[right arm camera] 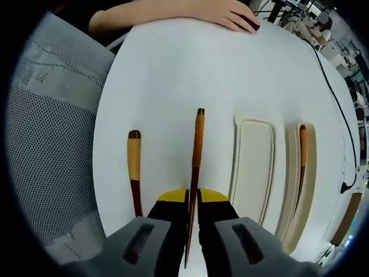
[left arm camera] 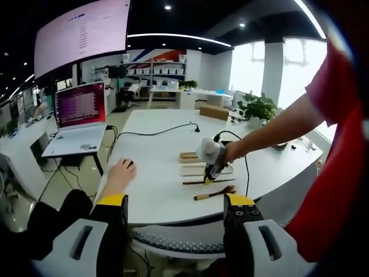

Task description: Arrange the utensils inside the cutlery case until each visible utensil rests in its matching compartment.

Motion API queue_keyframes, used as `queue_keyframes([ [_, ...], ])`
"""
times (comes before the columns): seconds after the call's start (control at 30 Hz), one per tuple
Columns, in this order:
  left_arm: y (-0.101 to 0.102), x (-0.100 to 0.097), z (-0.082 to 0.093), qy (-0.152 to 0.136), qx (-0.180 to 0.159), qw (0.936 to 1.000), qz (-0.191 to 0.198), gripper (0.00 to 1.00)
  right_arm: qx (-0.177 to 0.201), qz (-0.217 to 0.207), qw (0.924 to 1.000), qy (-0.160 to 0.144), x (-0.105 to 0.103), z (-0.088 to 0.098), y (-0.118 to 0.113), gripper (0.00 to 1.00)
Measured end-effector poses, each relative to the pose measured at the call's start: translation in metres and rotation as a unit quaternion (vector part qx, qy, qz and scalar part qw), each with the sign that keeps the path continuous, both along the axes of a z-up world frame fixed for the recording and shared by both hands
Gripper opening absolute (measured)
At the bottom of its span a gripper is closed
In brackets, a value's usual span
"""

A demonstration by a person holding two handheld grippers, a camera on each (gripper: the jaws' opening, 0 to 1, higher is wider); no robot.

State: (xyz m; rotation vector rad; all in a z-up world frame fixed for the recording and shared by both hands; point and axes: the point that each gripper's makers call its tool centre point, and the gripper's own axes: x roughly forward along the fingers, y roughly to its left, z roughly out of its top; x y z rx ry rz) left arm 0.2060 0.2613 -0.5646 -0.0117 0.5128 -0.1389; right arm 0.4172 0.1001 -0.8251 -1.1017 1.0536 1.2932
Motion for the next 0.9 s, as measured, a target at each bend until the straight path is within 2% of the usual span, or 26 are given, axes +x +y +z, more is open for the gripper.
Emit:
queue_keyframes([
  [0.17, 0.004, 0.0, 0.003, -0.005, 0.0, 1.0, 0.005, 0.69, -0.002, 0.033, 0.9993, -0.016, -0.003, 0.001, -0.001, 0.01],
  [0.3, 0.01, -0.001, 0.005, -0.008, 0.002, 0.9999, 0.012, 0.69, 0.003, 0.03, 0.9995, -0.01, -0.003, 0.003, -0.002, 0.0],
  [0.4, 0.011, -0.001, 0.005, -0.007, 0.002, 0.9999, 0.013, 0.69, 0.012, 0.032, 0.9993, -0.016, 0.0, 0.01, -0.001, 0.0],
  [0.6, 0.004, 0.0, 0.004, -0.006, 0.002, 1.0, 0.005, 0.68, 0.033, 0.002, 0.9995, 0.0, 0.006, 0.024, 0.0, 0.0],
  [0.77, 0.0, 0.002, 0.004, -0.007, 0.001, 1.0, 0.0, 0.68, 0.051, 0.011, 0.9986, 0.007, 0.004, 0.03, 0.001, 0.01],
  [0.9, 0.0, 0.003, 0.005, -0.008, 0.001, 1.0, 0.0, 0.69, 0.043, 0.017, 0.9989, -0.004, 0.004, 0.028, -0.002, 0.01],
])
